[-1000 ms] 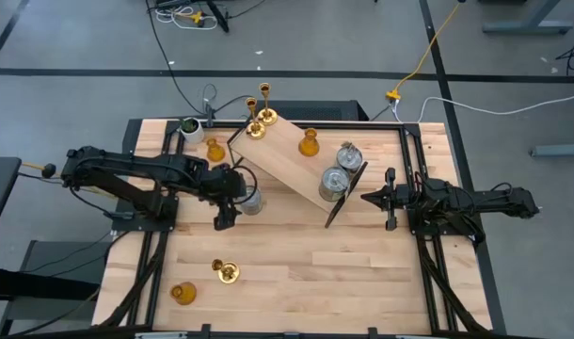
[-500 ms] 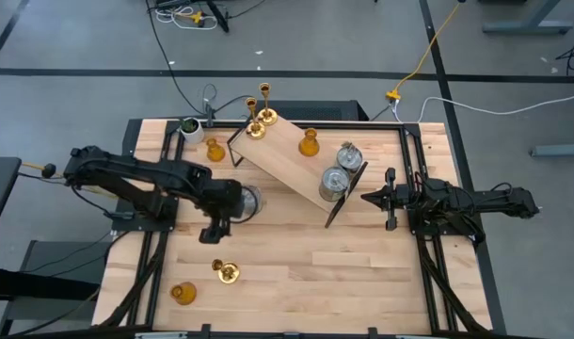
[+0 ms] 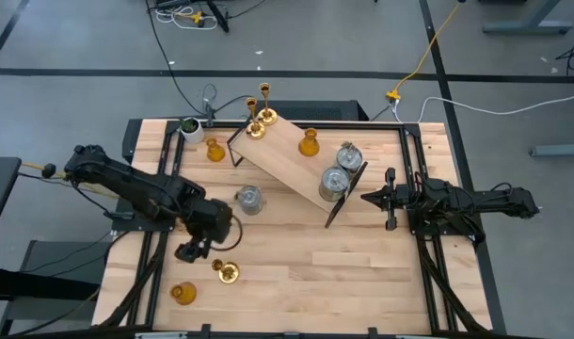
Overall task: Pick & Place candle stick holders
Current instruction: Put the scented candle on the shelf
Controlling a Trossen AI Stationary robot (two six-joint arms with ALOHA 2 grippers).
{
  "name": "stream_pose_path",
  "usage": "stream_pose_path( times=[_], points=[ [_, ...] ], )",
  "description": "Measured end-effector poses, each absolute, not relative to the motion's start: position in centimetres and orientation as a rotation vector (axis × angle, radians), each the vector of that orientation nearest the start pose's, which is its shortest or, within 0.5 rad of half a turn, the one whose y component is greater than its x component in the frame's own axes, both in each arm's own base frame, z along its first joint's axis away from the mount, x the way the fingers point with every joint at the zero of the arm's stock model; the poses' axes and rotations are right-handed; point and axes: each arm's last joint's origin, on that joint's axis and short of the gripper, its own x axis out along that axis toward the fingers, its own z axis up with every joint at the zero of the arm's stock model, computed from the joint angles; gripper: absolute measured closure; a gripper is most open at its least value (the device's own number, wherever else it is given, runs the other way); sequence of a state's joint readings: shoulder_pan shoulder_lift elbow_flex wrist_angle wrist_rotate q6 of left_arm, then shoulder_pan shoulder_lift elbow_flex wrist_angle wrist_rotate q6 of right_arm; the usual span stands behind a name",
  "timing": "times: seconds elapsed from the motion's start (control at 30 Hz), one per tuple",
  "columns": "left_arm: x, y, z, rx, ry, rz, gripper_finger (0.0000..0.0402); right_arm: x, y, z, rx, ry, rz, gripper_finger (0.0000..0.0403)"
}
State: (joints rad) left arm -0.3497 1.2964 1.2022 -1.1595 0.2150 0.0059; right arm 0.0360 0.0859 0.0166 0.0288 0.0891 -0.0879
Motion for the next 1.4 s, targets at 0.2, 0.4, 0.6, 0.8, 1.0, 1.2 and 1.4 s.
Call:
stream_pose_path(
  times=[0.2, 0.4, 0.6, 0.8, 1.0, 1.2, 1.4],
  points=[
    [20.2, -10.1, 30.3, 0.174, 1.278, -0.584, 0.0055, 10.2, 0.1, 16.5, -0.09, 0.042, -0.051, 0.04],
    [19.4, -11.7, 30.3, 0.255, 1.258, -0.621, 0.0055, 10.2, 0.1, 16.5, -0.09, 0.043, -0.051, 0.04],
    [19.5, -12.8, 30.5, 0.294, 1.177, -0.635, 0.0055, 10.2, 0.1, 16.5, -0.09, 0.042, -0.051, 0.04],
    [19.6, -13.8, 30.7, 0.321, 1.098, -0.641, 0.0055, 10.2, 0.1, 16.5, -0.09, 0.043, -0.051, 0.04],
    [19.5, -14.4, 30.6, 0.357, 1.078, -0.62, 0.0055, 10.2, 0.1, 16.5, -0.09, 0.043, -0.051, 0.04],
    [19.5, -14.6, 30.7, 0.372, 1.056, -0.606, 0.0055, 10.2, 0.1, 16.5, -0.09, 0.043, -0.051, 0.04],
    [19.9, -14.7, 30.7, 0.389, 1.029, -0.567, 0.0055, 10.2, 0.1, 16.5, -0.09, 0.043, -0.051, 0.04]
  ],
)
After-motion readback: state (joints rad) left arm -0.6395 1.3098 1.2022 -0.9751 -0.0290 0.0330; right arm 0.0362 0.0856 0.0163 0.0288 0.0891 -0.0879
